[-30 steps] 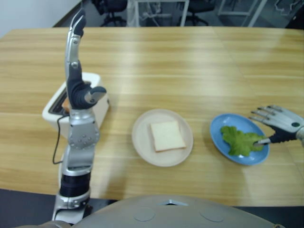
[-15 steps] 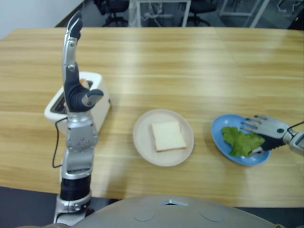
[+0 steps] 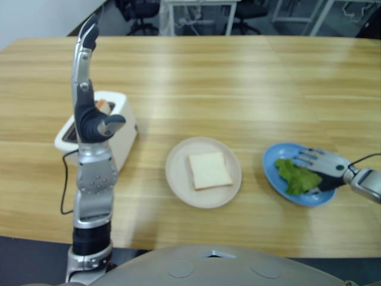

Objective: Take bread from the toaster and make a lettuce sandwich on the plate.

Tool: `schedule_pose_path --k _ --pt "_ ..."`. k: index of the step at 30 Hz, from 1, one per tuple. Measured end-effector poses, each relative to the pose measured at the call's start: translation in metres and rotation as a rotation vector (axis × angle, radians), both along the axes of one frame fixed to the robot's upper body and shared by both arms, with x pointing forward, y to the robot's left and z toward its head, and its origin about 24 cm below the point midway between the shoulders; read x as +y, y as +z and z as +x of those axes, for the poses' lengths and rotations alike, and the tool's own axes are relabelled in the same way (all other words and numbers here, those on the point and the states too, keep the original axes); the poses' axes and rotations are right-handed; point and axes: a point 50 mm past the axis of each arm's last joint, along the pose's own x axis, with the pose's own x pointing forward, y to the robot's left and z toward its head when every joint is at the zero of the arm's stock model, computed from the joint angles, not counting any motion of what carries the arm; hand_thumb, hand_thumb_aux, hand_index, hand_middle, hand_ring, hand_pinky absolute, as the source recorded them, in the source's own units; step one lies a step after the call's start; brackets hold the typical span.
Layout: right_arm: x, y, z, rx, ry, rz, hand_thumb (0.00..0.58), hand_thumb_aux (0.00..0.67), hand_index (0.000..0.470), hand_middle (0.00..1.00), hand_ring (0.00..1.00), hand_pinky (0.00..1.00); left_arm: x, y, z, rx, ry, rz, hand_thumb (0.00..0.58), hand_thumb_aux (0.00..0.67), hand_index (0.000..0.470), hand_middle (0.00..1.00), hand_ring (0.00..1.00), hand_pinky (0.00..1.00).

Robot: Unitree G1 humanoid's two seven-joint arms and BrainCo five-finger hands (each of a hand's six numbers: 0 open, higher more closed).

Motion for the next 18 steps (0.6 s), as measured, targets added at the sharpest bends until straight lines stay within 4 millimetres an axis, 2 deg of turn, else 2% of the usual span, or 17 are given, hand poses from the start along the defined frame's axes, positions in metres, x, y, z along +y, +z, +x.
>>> schedule_pose_path --k 12,13,14,18 --pt "0.011 -0.008 0.000 -0.053 0.012 0.073 0.580 0.670 0.460 0.00 0.00 0.00 0.000 0.001 0.001 -0.001 -0.006 0.011 0.000 0.000 0.000 0.00 0.00 0.00" --pt "0.012 -0.008 0.000 -0.058 0.016 0.079 0.580 0.670 0.460 0.69 0.69 0.69 -0.001 0.001 0.001 -0.001 -0.005 0.012 0.000 0.000 0.000 0.00 0.00 0.00" --pt "0.013 -0.008 0.001 -0.066 0.021 0.090 0.580 0.670 0.460 1.00 1.00 1.00 -0.001 0.001 0.001 -0.001 -0.005 0.012 0.000 0.000 0.000 0.00 0.00 0.00" --pt "0.018 -0.007 0.002 -0.098 0.041 0.118 0.580 0.670 0.460 1.00 1.00 1.00 -0.001 0.002 0.002 -0.004 -0.006 0.013 0.000 0.000 0.000 0.00 0.00 0.00"
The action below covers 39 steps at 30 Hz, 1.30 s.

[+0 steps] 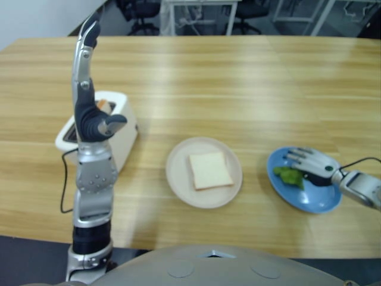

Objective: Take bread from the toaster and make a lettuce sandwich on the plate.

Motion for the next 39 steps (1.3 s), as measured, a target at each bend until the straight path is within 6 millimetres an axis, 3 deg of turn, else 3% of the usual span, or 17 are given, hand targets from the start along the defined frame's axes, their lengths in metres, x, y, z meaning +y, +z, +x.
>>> schedule_pose_path --k 15,21,26,32,39 --pt "0.028 0.040 0.023 -0.396 0.112 0.162 0.580 0.670 0.460 1.00 1.00 1.00 -0.004 0.000 0.010 -0.013 -0.004 0.012 0.000 0.000 0.000 0.00 0.00 0.00" --pt "0.078 0.060 0.037 -0.553 0.241 0.360 0.580 0.670 0.460 1.00 1.00 1.00 -0.007 -0.002 0.016 -0.005 -0.008 0.016 0.000 0.000 0.000 0.00 0.00 0.00" --pt "0.126 0.064 0.047 -0.564 0.364 0.512 0.580 0.670 0.460 1.00 1.00 1.00 -0.009 -0.001 0.017 -0.015 -0.022 0.013 0.000 0.000 0.000 0.00 0.00 0.00" --pt "0.189 0.049 0.049 -0.444 0.513 0.698 0.580 0.670 0.460 1.00 1.00 1.00 -0.011 -0.001 0.018 -0.028 -0.030 0.007 0.000 0.000 0.000 0.00 0.00 0.00" --pt "0.212 0.022 0.043 -0.256 0.543 0.758 0.580 0.670 0.460 1.00 1.00 1.00 -0.012 -0.004 0.021 -0.019 -0.034 0.006 0.000 0.000 0.000 0.00 0.00 0.00"
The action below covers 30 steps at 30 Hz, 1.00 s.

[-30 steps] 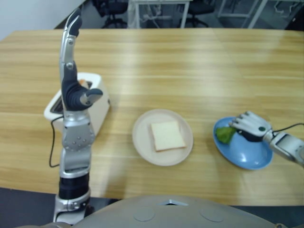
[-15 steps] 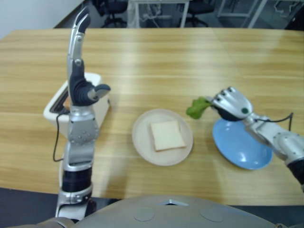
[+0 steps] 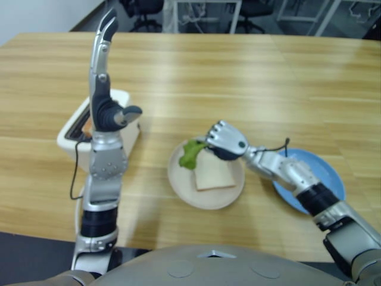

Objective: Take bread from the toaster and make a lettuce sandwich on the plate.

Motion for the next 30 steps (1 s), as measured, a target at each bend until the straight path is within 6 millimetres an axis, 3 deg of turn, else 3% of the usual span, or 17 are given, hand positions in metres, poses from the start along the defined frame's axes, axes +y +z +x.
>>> schedule_pose_path --k 4,8,14,18,19,20,21,23,26,28,29,30 --pt "-0.002 -0.020 -0.005 0.134 0.009 -0.050 0.580 0.670 0.460 1.00 1.00 1.00 -0.001 0.000 0.000 -0.001 -0.004 -0.003 0.000 0.000 0.000 0.00 0.00 0.00" --pt "-0.016 -0.038 -0.005 0.240 -0.037 -0.129 0.580 0.670 0.460 1.00 1.00 1.00 -0.001 -0.001 0.000 0.001 -0.003 -0.003 0.000 0.000 0.000 0.00 0.00 0.00" --pt "-0.030 -0.046 -0.003 0.297 -0.089 -0.159 0.580 0.670 0.460 0.97 0.97 0.97 0.000 -0.002 -0.001 0.010 0.001 -0.002 0.000 0.000 0.000 0.00 0.00 0.00" --pt "-0.034 -0.047 -0.001 0.306 -0.112 -0.161 0.580 0.670 0.460 0.48 0.48 0.48 0.003 -0.003 -0.003 0.013 0.015 -0.004 0.000 0.000 0.000 0.00 0.00 0.00" --pt "-0.035 -0.047 0.000 0.304 -0.116 -0.160 0.580 0.670 0.460 0.41 0.41 0.41 0.004 -0.003 -0.003 0.012 0.017 -0.004 0.000 0.000 0.000 0.00 0.00 0.00" --pt "-0.035 -0.046 0.001 0.301 -0.119 -0.160 0.580 0.670 0.460 0.25 0.25 0.25 0.004 -0.003 -0.003 0.011 0.018 -0.003 0.000 0.000 0.000 0.00 0.00 0.00" --pt "-0.037 -0.045 0.001 0.299 -0.124 -0.161 0.580 0.670 0.460 0.25 0.25 0.25 0.004 -0.003 -0.003 0.010 0.018 -0.003 0.000 0.000 0.000 0.00 0.00 0.00" --pt "-0.040 -0.043 0.002 0.293 -0.134 -0.164 0.580 0.652 0.447 0.00 0.00 0.00 0.005 -0.002 -0.003 0.010 0.022 0.002 0.000 0.000 0.000 0.00 0.00 0.00" --pt "-0.043 -0.040 0.003 0.281 -0.146 -0.166 0.545 0.504 0.346 0.00 0.00 0.00 0.007 -0.002 -0.003 0.011 0.027 0.004 0.000 0.000 0.000 0.00 0.00 0.00" --pt "-0.043 -0.037 0.003 0.269 -0.148 -0.154 0.528 0.470 0.323 0.00 0.00 0.00 0.007 -0.002 -0.003 0.012 0.026 0.007 0.000 0.000 0.000 0.00 0.00 0.00" --pt "-0.043 -0.034 0.004 0.261 -0.152 -0.140 0.000 0.000 0.000 0.00 0.00 0.00 0.007 -0.002 -0.003 0.013 0.025 0.009 0.000 0.000 0.000 0.00 0.00 0.00" --pt "-0.044 -0.032 0.004 0.258 -0.154 -0.135 0.000 0.000 0.000 0.00 0.00 0.00 0.007 -0.002 -0.003 0.013 0.025 0.009 0.000 0.000 0.000 0.00 0.00 0.00"
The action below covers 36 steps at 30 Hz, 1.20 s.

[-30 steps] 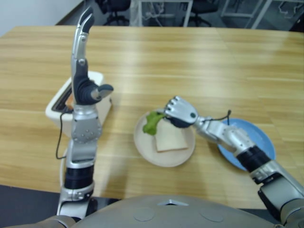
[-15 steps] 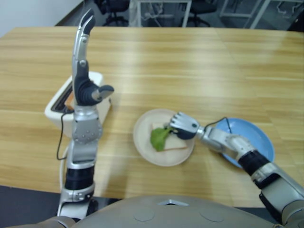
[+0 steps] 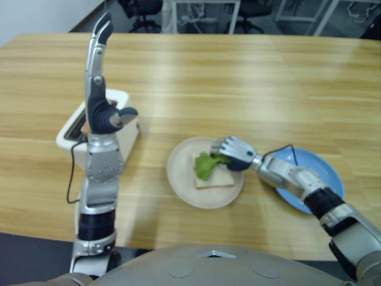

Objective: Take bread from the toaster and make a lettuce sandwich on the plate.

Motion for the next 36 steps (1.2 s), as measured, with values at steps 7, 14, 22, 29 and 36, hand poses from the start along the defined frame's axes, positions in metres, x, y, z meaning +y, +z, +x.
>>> schedule_pose_path --k 7,14,22,29,36 --pt "-0.010 0.014 -0.003 -0.024 -0.009 0.011 0.000 0.000 0.000 0.00 0.00 0.00 0.001 0.003 -0.001 -0.009 0.003 0.006 0.000 0.000 0.000 0.00 0.00 0.00" --pt "-0.016 0.025 -0.004 -0.041 -0.024 0.046 0.000 0.000 0.000 0.00 0.00 0.00 0.000 0.005 -0.001 -0.020 0.000 0.007 0.000 0.000 0.000 0.00 0.00 0.00" --pt "-0.026 0.033 -0.003 -0.060 -0.050 0.052 0.000 0.000 0.000 0.00 0.00 0.00 0.013 0.009 0.001 -0.001 0.030 0.026 0.000 0.000 0.000 0.00 0.00 0.00" --pt "-0.059 0.063 -0.001 -0.189 -0.184 0.196 0.000 0.000 0.000 0.00 0.00 0.00 0.084 0.005 -0.001 0.134 0.312 0.246 0.000 0.000 0.000 0.00 0.00 0.00" --pt "-0.070 0.095 -0.016 -0.301 -0.223 0.713 0.000 0.000 0.000 0.00 0.00 0.00 0.138 -0.010 -0.005 0.385 0.493 0.458 0.000 0.000 0.000 0.00 0.00 0.00"
